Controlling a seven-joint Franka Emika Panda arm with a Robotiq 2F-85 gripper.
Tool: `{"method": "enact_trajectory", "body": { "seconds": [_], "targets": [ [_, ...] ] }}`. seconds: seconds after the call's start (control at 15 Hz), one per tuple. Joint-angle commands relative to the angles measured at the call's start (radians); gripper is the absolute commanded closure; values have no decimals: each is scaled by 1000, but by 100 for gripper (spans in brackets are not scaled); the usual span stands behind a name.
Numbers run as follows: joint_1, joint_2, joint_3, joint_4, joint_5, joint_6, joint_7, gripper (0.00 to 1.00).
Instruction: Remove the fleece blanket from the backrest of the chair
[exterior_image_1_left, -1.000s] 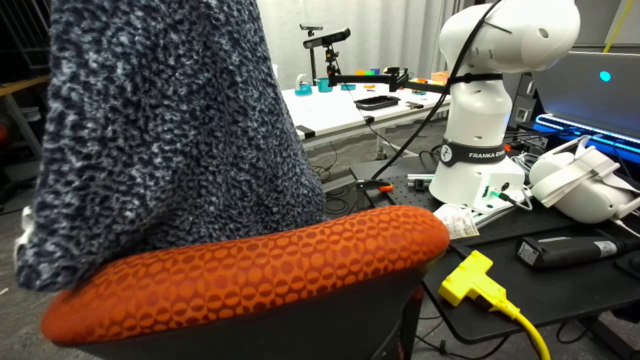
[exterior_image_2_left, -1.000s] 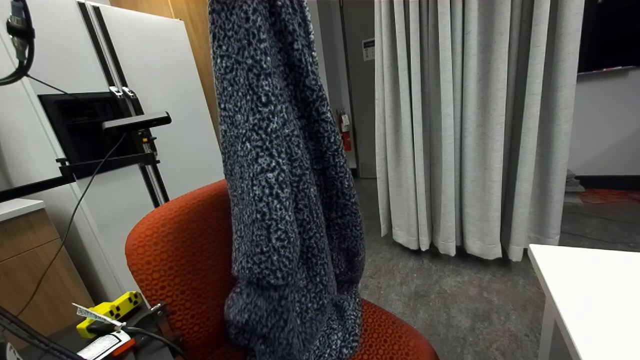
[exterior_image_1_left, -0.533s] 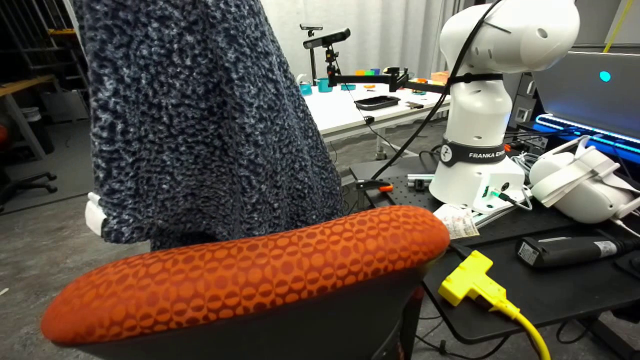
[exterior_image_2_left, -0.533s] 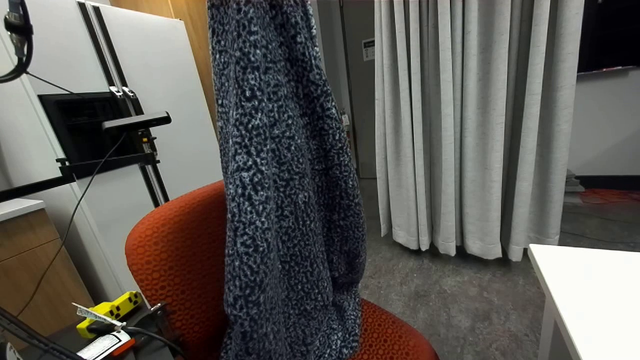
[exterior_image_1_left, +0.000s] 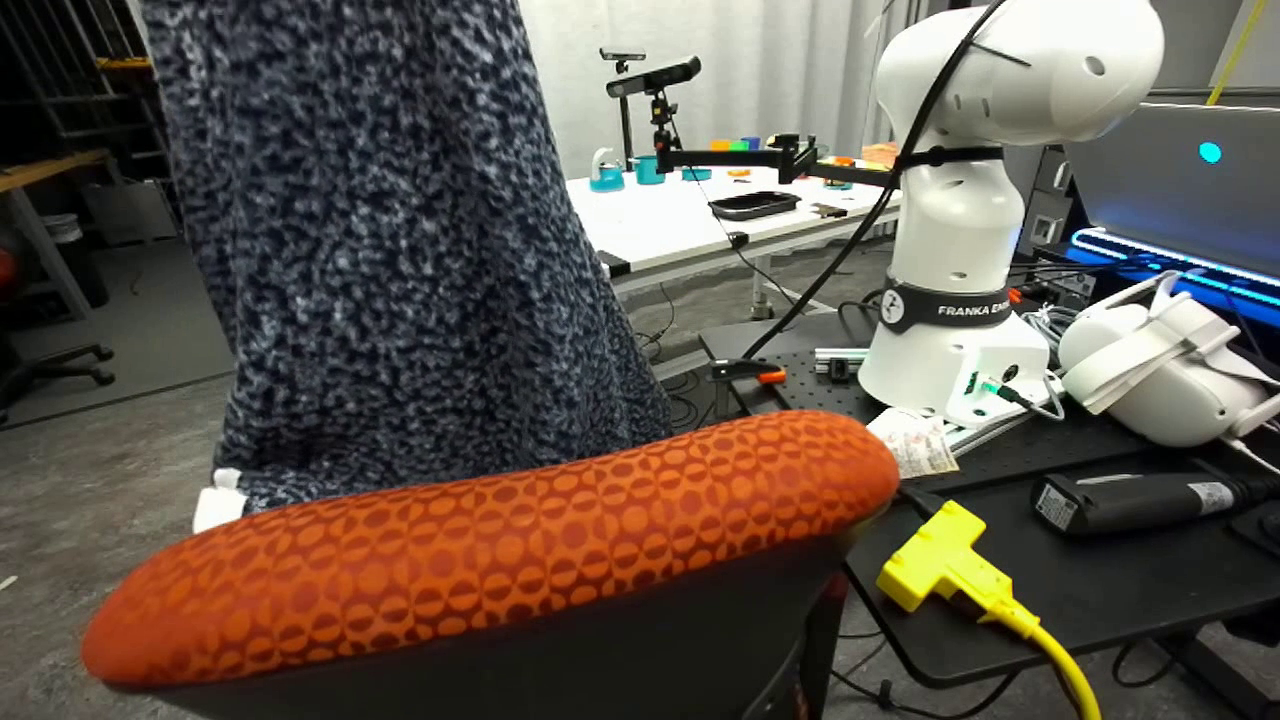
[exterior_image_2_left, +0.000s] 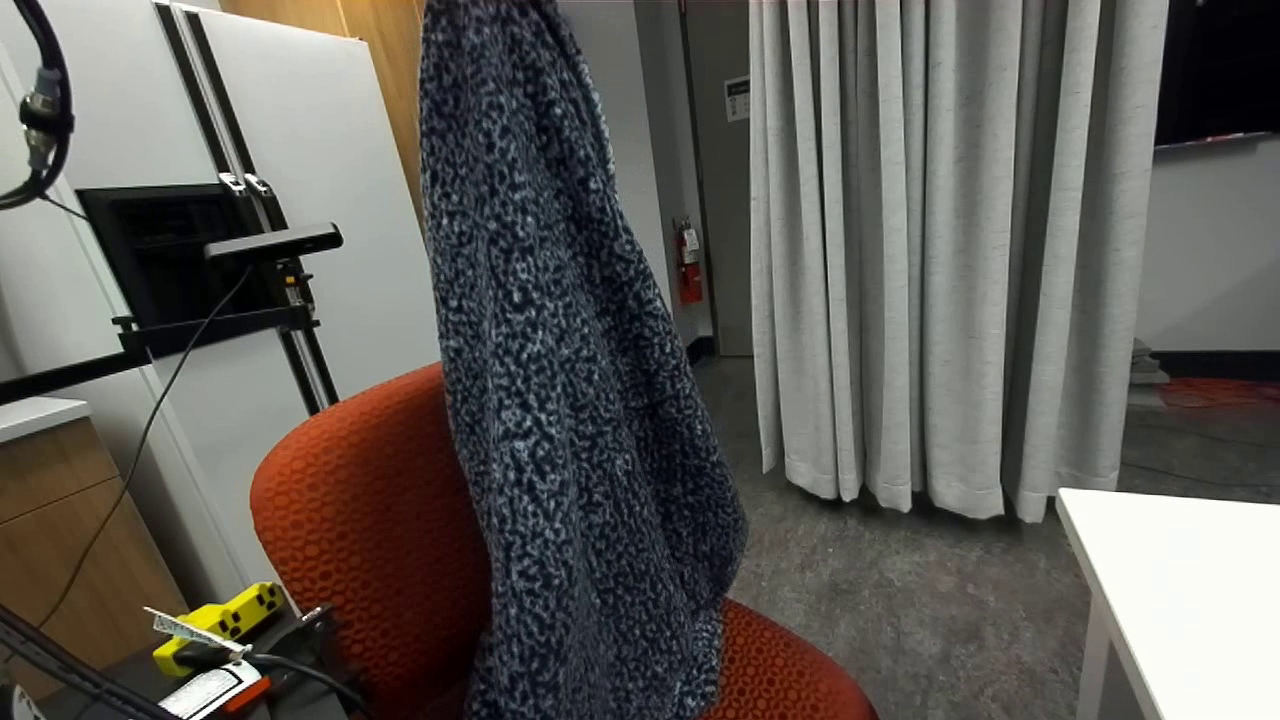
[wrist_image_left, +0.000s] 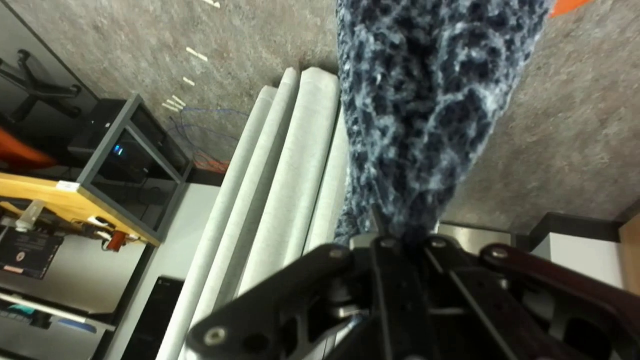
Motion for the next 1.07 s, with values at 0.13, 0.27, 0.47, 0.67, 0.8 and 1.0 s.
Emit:
{"method": "enact_trajectory", "body": {
  "seconds": [0.13, 0.27, 0.47, 0.67, 0.8, 1.0],
  "targets": [
    [21, -31, -55, -164, 30, 30, -14, 99],
    [22, -30, -74, -211, 41, 35, -17, 99],
    [29, -22, -97, -266, 67, 37, -22, 99],
    [51, -7, -114, -310, 119, 40, -37, 99],
    [65, 10, -114, -334, 150, 41, -40, 99],
    [81, 20, -122, -350, 176, 10, -67, 64]
  ]
}}
